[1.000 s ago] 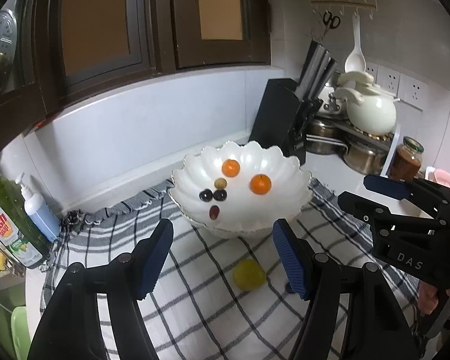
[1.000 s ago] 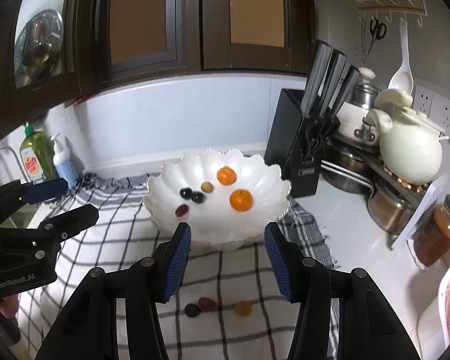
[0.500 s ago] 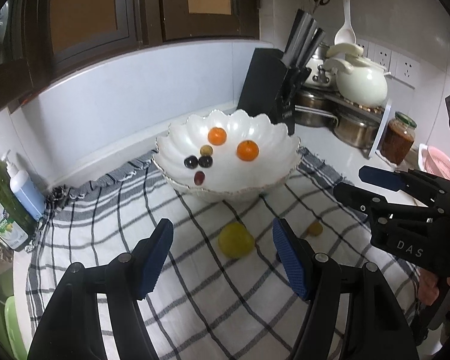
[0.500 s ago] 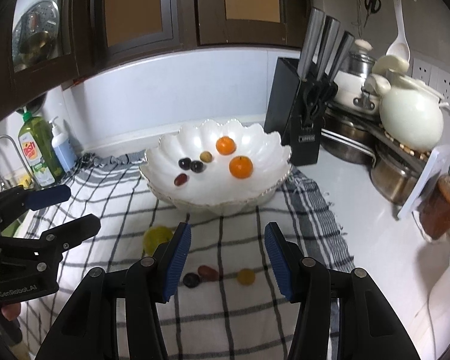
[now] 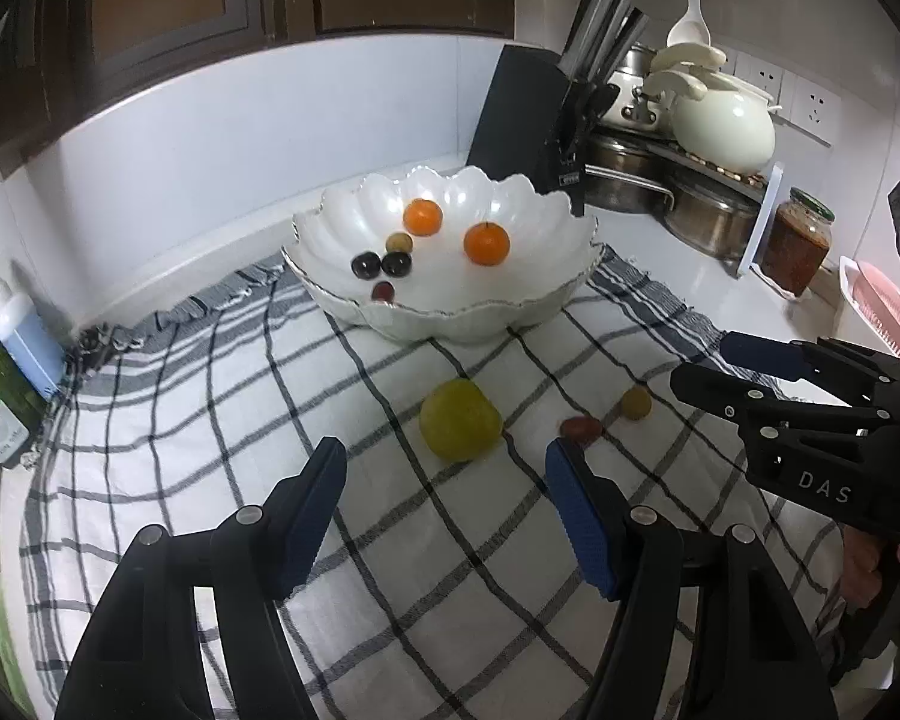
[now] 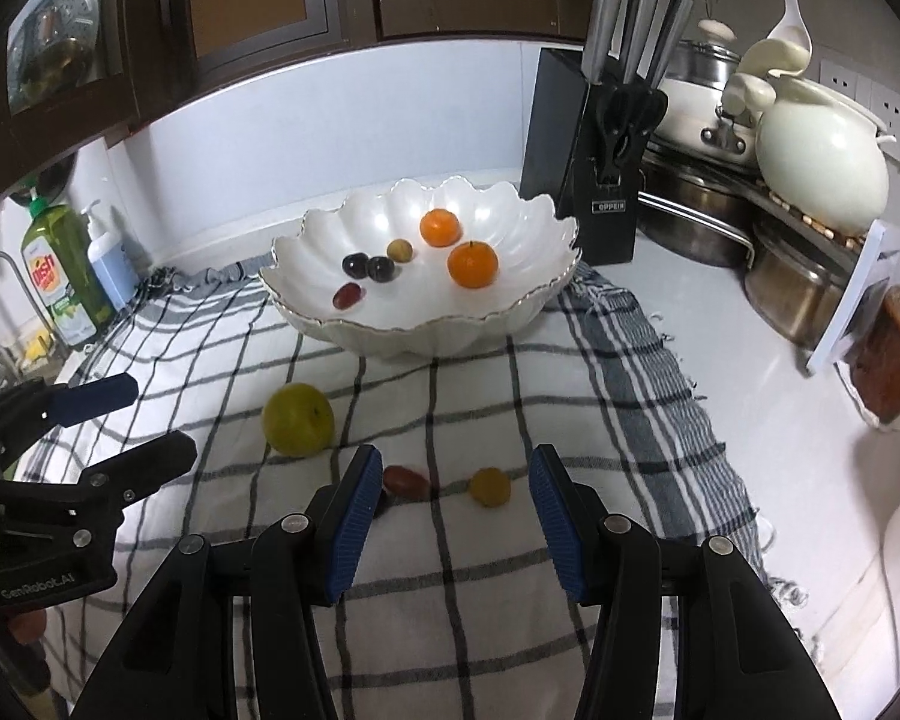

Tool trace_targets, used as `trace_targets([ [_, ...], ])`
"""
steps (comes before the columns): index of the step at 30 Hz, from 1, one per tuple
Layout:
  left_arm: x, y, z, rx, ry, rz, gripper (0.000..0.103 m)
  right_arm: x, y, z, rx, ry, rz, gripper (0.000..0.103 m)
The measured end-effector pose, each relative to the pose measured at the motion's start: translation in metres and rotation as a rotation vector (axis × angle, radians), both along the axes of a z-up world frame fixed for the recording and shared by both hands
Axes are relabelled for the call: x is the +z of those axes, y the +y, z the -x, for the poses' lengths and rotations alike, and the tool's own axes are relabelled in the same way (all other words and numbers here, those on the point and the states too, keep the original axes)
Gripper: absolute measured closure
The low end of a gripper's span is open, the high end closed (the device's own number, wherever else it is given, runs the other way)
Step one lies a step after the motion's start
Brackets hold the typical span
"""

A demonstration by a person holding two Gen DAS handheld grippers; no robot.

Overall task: Organize fruits
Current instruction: 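Grasp the large green-yellow fruit with the left tool while the right tool grasps a small yellow fruit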

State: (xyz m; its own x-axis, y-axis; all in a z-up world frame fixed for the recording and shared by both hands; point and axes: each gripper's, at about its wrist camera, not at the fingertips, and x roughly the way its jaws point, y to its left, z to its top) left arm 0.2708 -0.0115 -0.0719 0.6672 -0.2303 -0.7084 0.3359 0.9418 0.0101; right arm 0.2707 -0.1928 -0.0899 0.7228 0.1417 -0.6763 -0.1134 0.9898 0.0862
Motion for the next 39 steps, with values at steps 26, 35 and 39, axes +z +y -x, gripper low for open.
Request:
trace_targets([
  [26, -0.041, -0.019, -0.041, -0.039, 0.023, -0.014, 0.035, -0.040, -0.008, -0.029, -0.027, 0.074, -0.028, 0.054],
  [35, -0.054, -0.024, -0.059, -0.042, 0.047, -0.018, 0.035, -0.051, -0.008, -0.041, -0.017, 0.116, -0.039, 0.061],
  [39, -0.058, -0.028, -0.062, -0.053, 0.060, -0.015, 0.035, -0.052, -0.009, -0.045, -0.017, 0.123, -0.041, 0.065],
])
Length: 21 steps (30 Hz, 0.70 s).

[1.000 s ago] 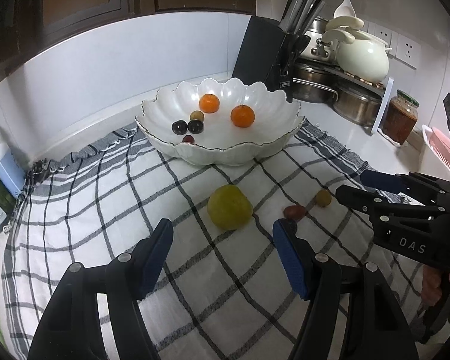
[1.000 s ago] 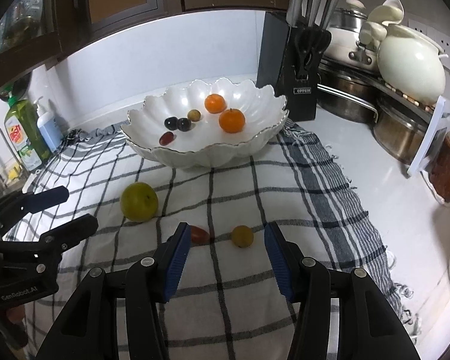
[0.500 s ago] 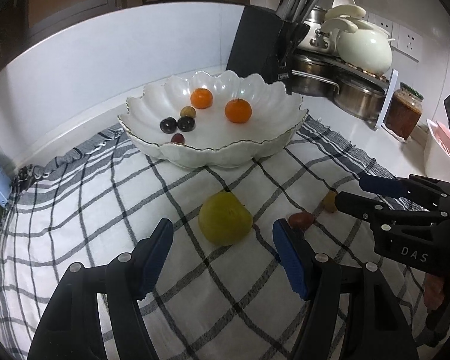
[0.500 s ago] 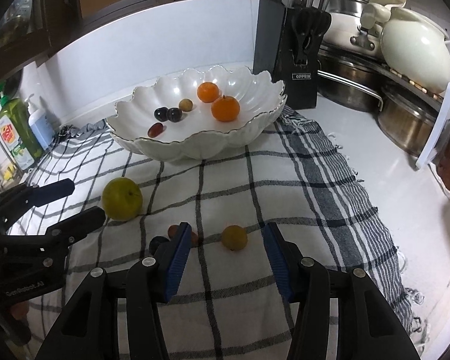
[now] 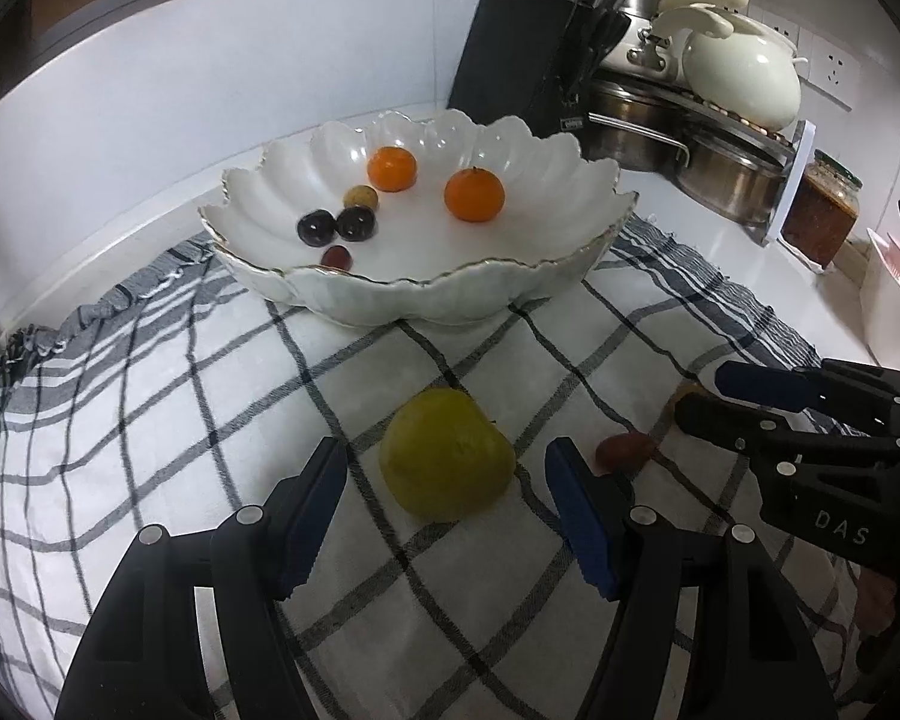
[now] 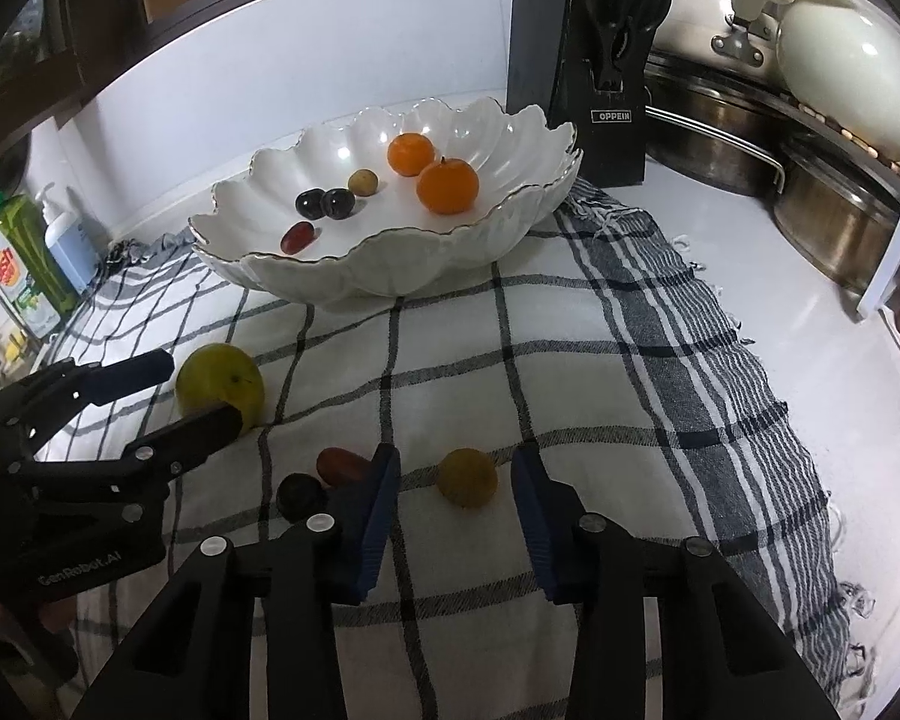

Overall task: Organize fruits
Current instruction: 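Grasp the large green-yellow fruit with the left tool while the right tool grasps a small yellow fruit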

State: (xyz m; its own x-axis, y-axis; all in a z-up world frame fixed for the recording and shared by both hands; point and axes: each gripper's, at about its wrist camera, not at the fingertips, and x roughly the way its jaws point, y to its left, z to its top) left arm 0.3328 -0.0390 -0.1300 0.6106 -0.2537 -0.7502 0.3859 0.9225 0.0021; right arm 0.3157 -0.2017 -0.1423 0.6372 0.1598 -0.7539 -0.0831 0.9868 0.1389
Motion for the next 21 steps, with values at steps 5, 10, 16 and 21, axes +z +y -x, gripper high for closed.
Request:
trace_targets([
  [5, -0.006, -0.004, -0.004, 0.003, 0.014, -0.009, 0.038, -0.005, -0.002, -0.003, 0.000, 0.021, -0.011, 0.072],
  [10, -0.010, -0.005, -0.009, 0.007, 0.025, -0.004, 0.047, -0.010, -0.002, -0.005, -0.006, 0.033, -0.015, 0.077],
  [16, -0.012, -0.005, -0.011, 0.017, 0.030, -0.001, 0.054, -0.011, -0.003, -0.005, -0.010, 0.031, -0.011, 0.078],
  [21, -0.010, -0.004, -0.009, 0.021, 0.035, 0.006, 0.054, -0.008, -0.003, -0.003, -0.011, 0.020, -0.014, 0.078],
])
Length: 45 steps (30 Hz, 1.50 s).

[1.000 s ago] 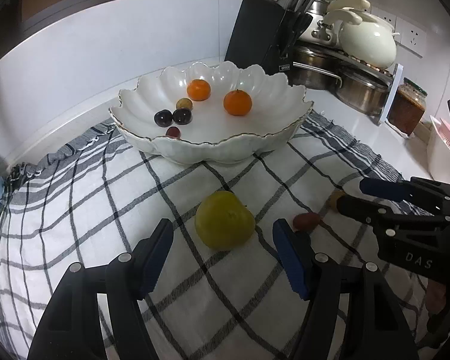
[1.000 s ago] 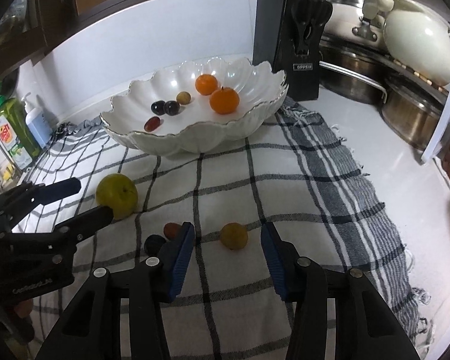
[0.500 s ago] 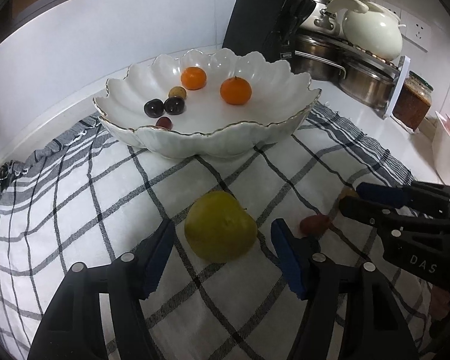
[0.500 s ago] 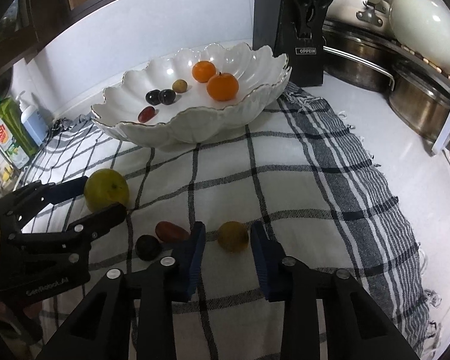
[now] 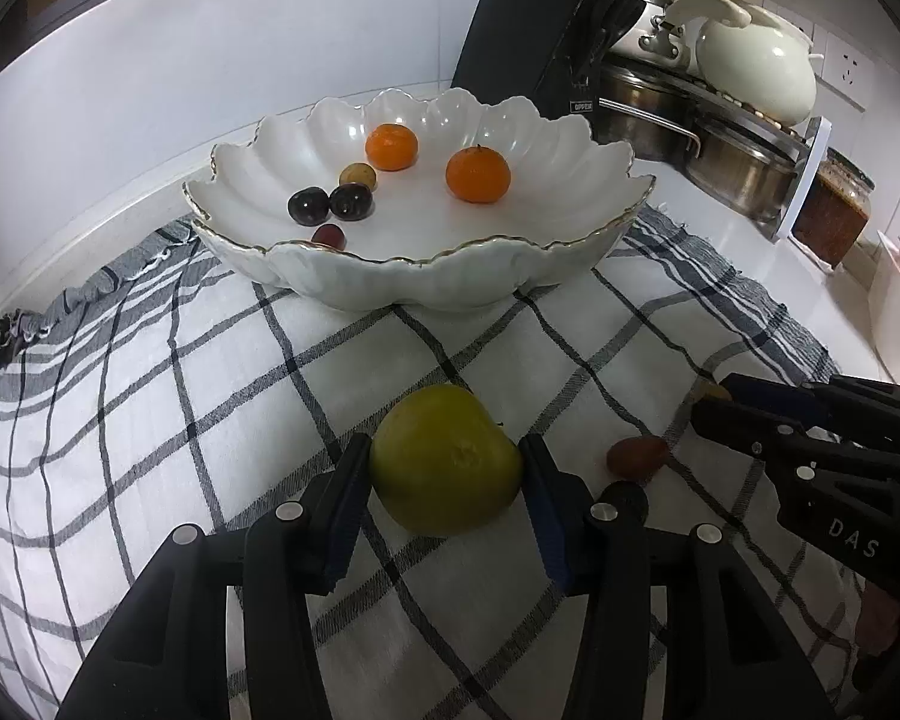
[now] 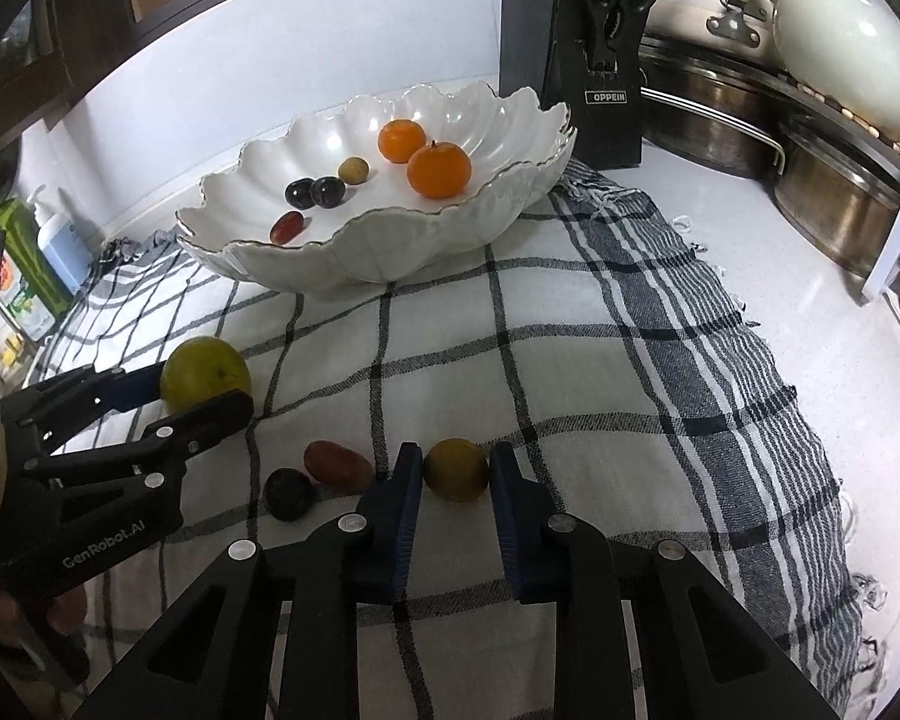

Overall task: Organize fruits
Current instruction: 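Grasp the large green-yellow fruit with the left tool while the right tool grasps a small yellow fruit, then lift and carry the green fruit and small yellow fruit over the bowl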

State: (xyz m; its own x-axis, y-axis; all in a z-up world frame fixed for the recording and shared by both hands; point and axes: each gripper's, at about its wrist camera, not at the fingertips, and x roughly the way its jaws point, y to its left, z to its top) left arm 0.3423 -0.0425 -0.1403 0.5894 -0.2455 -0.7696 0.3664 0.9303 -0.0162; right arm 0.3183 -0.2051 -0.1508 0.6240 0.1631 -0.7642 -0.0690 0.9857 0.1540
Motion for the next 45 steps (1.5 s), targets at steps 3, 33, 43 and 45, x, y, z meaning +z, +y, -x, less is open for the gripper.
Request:
trace_targets([
  [3, 0.004, 0.001, 0.004, 0.003, -0.002, 0.004, 0.054, 0.005, 0.000, 0.003, 0.000, -0.013, -0.003, 0.078],
  [33, 0.089, 0.015, 0.028, 0.054, -0.188, 0.063, 0.054, 0.091, 0.008, 0.016, 0.046, -0.274, -0.006, 0.078],
  [43, 0.111, 0.015, 0.019, 0.059, -0.255, 0.070, 0.054, 0.111, 0.008, 0.005, 0.057, -0.344, 0.011, 0.078],
  [45, 0.116, 0.016, 0.016, 0.061, -0.268, 0.075, 0.054, 0.115, 0.008, 0.001, 0.058, -0.356, 0.011, 0.078],
])
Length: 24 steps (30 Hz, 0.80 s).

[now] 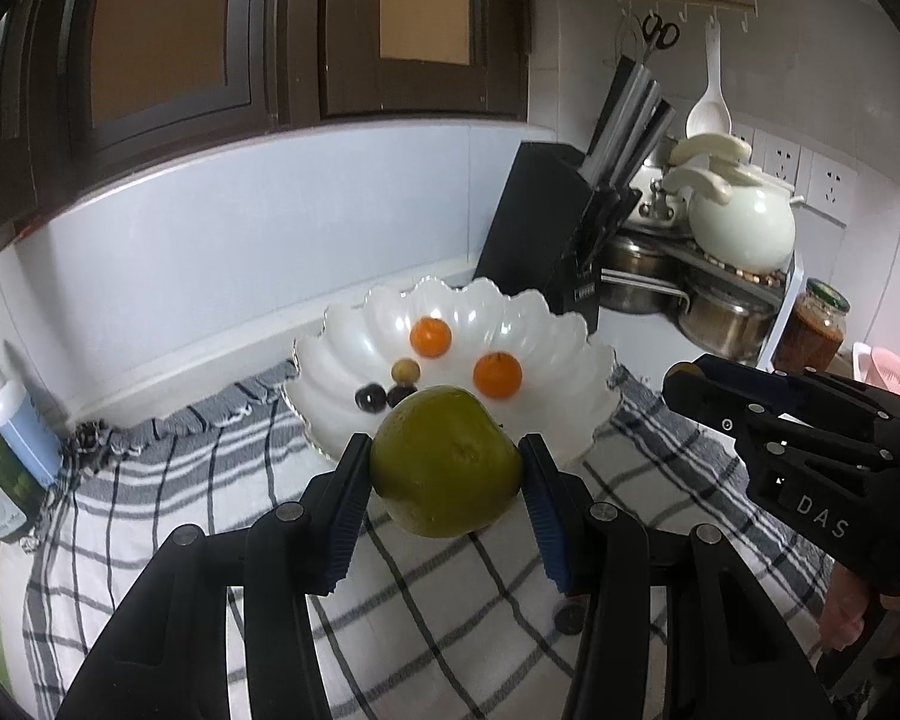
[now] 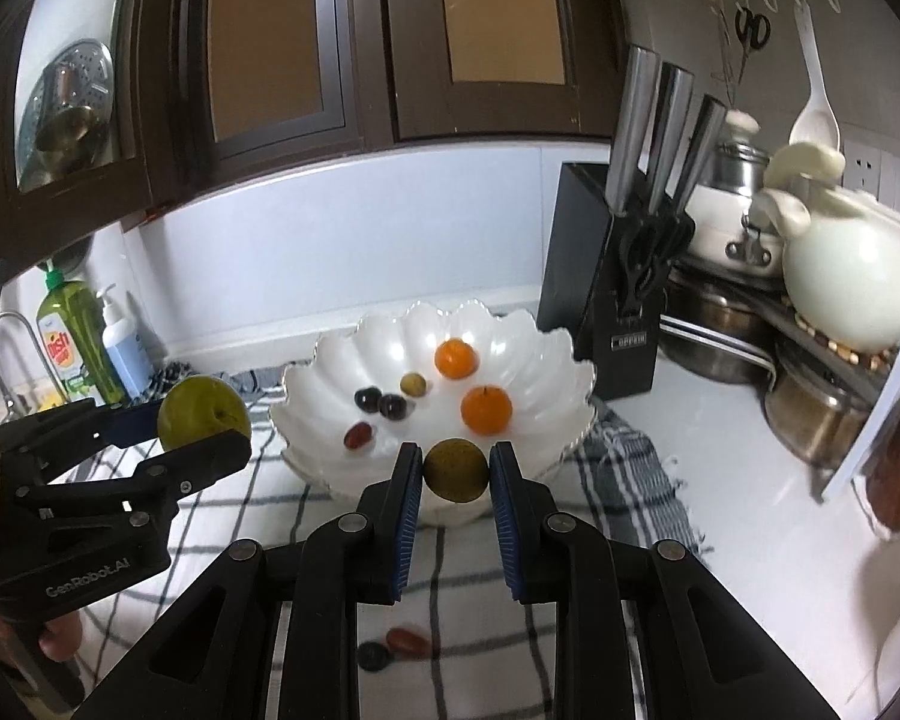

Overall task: Organize fruits
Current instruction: 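Lift and carry the green fruit and small yellow fruit over the bowl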

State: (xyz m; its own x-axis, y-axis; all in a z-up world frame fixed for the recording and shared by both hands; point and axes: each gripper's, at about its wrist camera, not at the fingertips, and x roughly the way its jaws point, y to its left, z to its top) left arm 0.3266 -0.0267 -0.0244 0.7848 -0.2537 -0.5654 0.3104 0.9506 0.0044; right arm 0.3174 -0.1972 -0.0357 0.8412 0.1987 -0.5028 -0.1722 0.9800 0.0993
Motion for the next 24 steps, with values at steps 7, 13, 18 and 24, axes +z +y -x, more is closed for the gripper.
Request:
trace_targets([
  [7, 0.009, -0.001, -0.018, 0.007, -0.025, 0.002, 0.054, 0.009, 0.001, -0.023, 0.002, -0.009, 0.005, 0.078],
  [13, 0.010, -0.002, -0.038, 0.012, -0.015, 0.014, 0.054, 0.013, 0.002, -0.044, 0.013, -0.007, 0.018, 0.078],
  [18, 0.008, -0.003, -0.058, 0.014, -0.003, 0.021, 0.054, 0.013, 0.004, -0.066, 0.030, 0.005, 0.028, 0.078],
  [24, 0.000, -0.007, -0.086, 0.023, 0.033, 0.018, 0.054, 0.004, 0.003, -0.093, 0.030, 0.036, 0.051, 0.078],
])
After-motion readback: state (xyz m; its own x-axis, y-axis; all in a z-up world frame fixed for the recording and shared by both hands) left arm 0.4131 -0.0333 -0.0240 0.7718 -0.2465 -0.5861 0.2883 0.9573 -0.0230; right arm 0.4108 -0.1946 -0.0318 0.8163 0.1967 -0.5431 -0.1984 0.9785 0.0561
